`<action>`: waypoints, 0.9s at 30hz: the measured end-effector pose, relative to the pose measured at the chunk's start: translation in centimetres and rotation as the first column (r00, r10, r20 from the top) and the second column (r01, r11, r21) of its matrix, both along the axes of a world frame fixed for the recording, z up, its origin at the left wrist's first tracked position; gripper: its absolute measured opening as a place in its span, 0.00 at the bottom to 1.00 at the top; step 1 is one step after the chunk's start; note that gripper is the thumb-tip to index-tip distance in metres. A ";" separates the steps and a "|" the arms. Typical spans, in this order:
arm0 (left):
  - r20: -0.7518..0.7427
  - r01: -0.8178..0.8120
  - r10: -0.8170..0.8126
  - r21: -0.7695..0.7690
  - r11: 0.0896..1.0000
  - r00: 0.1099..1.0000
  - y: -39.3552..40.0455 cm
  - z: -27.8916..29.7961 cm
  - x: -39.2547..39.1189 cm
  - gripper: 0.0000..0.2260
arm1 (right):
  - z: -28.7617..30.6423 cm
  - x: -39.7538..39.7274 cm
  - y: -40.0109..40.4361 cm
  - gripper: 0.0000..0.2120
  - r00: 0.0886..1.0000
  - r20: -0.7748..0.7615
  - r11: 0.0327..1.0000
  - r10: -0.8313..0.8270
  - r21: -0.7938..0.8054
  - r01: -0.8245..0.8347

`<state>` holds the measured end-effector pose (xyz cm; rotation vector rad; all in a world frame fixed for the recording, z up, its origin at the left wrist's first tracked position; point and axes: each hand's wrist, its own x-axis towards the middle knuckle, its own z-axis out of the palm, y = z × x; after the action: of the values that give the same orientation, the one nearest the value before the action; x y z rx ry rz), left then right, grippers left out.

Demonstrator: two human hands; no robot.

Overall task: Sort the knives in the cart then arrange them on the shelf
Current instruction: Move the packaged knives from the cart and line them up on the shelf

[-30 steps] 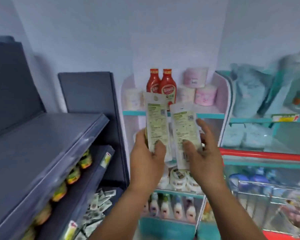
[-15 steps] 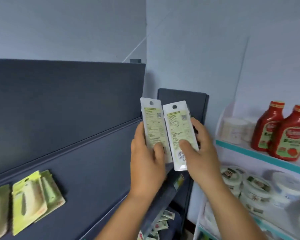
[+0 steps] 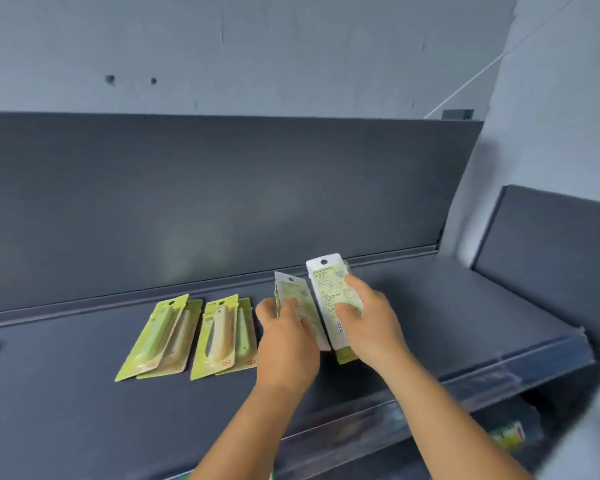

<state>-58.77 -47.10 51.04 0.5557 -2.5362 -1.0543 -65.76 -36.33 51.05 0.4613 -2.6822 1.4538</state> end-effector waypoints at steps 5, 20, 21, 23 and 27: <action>0.185 0.016 0.037 -0.277 0.961 0.982 -1.3 -1.8 -0.9 0.17 | -1.3 -1.5 -1.3 0.24 0.999 0.031 0.970 0.013 0.241 -0.020; 0.295 0.109 0.039 -0.471 0.876 0.955 -1.5 -1.7 -0.4 0.28 | -1.9 -1.5 -1.4 0.22 0.991 -0.027 0.827 0.134 0.553 -0.097; 0.255 0.104 0.024 -0.475 0.874 0.967 -1.5 -1.5 -0.2 0.27 | -1.7 -1.1 -1.2 0.22 0.991 -0.052 0.847 0.126 0.525 -0.080; 0.174 0.103 -0.022 -0.473 0.875 0.985 -1.3 -1.3 0.3 0.27 | -1.3 0.0 -0.6 0.24 0.992 -0.080 0.873 0.093 0.486 -0.043; 0.052 0.165 -0.160 -0.492 0.855 0.986 -0.3 -1.0 1.4 0.26 | -0.6 2.8 0.8 0.26 0.990 -0.140 0.904 -0.007 0.421 0.066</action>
<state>-57.35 -47.44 50.02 0.2023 -2.7481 -0.4030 -63.00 -35.56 50.44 0.5054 -2.8695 0.7818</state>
